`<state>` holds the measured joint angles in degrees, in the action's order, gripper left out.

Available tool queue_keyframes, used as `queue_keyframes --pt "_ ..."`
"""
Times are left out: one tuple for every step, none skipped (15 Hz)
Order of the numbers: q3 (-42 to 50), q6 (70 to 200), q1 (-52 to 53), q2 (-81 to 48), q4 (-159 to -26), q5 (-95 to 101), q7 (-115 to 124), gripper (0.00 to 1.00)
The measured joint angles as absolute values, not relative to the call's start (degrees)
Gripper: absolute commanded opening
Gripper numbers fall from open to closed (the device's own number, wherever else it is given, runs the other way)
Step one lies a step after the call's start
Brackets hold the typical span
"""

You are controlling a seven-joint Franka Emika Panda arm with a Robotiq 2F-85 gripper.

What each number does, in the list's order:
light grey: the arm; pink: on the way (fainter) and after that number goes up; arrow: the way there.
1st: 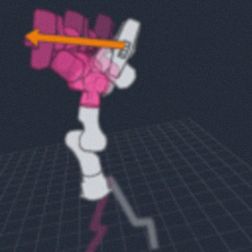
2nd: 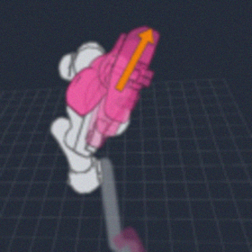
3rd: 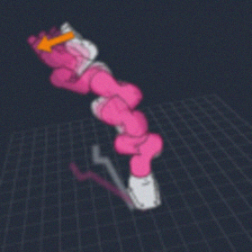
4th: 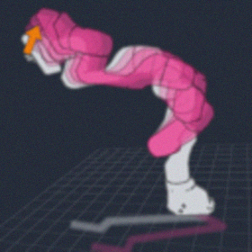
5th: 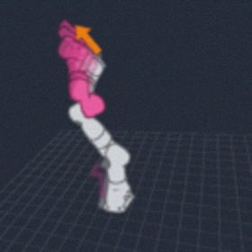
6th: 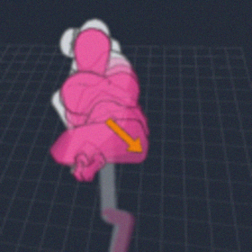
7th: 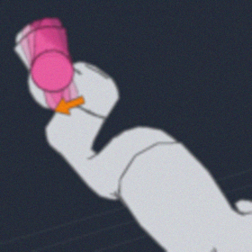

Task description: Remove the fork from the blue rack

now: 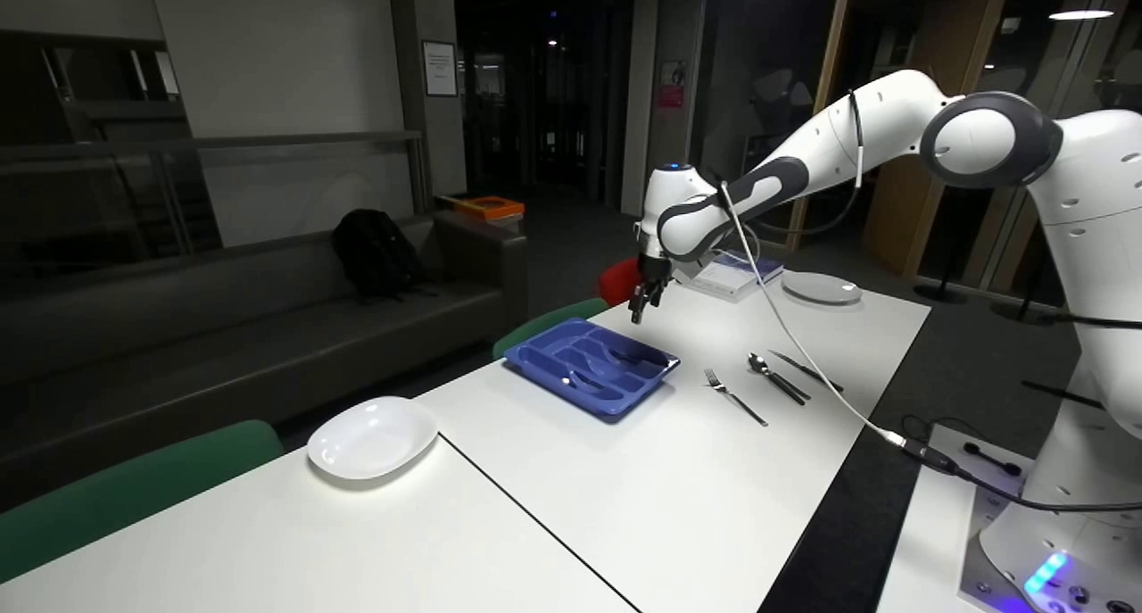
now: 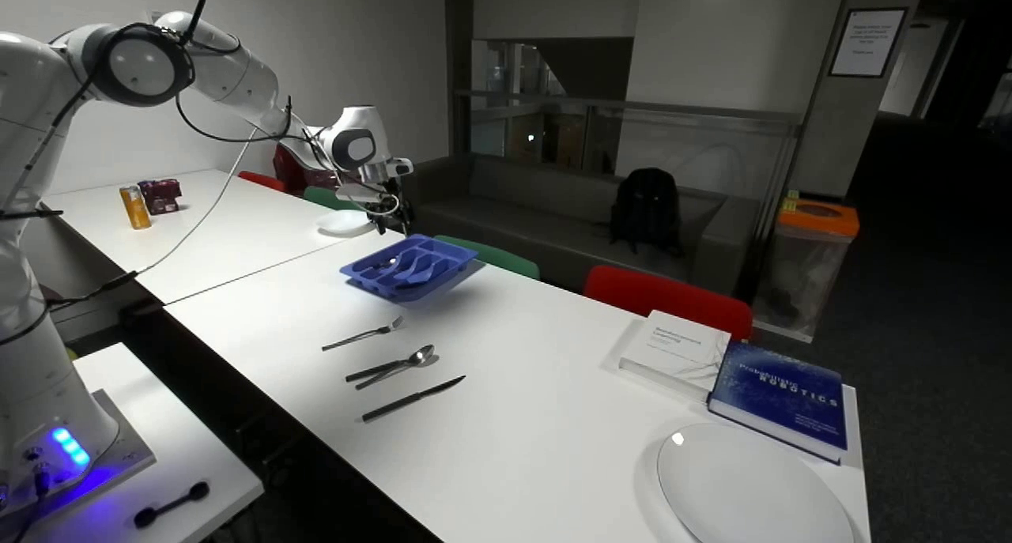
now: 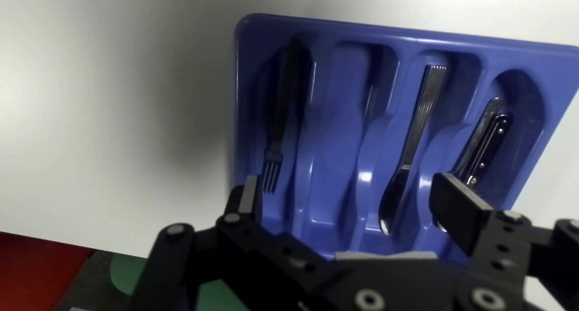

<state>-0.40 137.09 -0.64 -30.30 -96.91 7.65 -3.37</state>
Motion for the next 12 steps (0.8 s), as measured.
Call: queue_keyframes --pt "-0.4 137.5 -0.3 -31.7 -95.6 7.7 -2.8 1.0" --pt "-0.4 137.7 0.1 -33.1 -94.3 7.7 -2.2 1.0" --pt "-0.4 137.8 0.4 -34.4 -93.0 7.7 -1.6 1.0" --pt "-0.4 137.8 0.6 -35.7 -91.8 7.7 -1.1 1.0" --pt "-0.3 137.8 0.7 -36.8 -90.7 7.7 -0.6 1.0" --pt "-0.2 137.8 0.7 -37.9 -89.7 7.6 -0.2 1.0" --pt "0.0 137.8 0.7 -38.8 -88.9 7.6 0.3 1.0" --pt "0.2 137.8 0.7 -39.5 -88.3 7.6 0.6 1.0" --pt "0.5 137.8 0.6 -40.0 -88.0 7.5 0.9 1.0" --pt "0.9 137.8 0.5 -40.2 -87.9 7.5 1.3 1.0" --pt "1.2 137.8 0.5 -40.2 -87.9 7.5 1.6 1.0" --pt "1.6 137.8 0.4 -40.2 -87.9 7.5 1.9 1.0"
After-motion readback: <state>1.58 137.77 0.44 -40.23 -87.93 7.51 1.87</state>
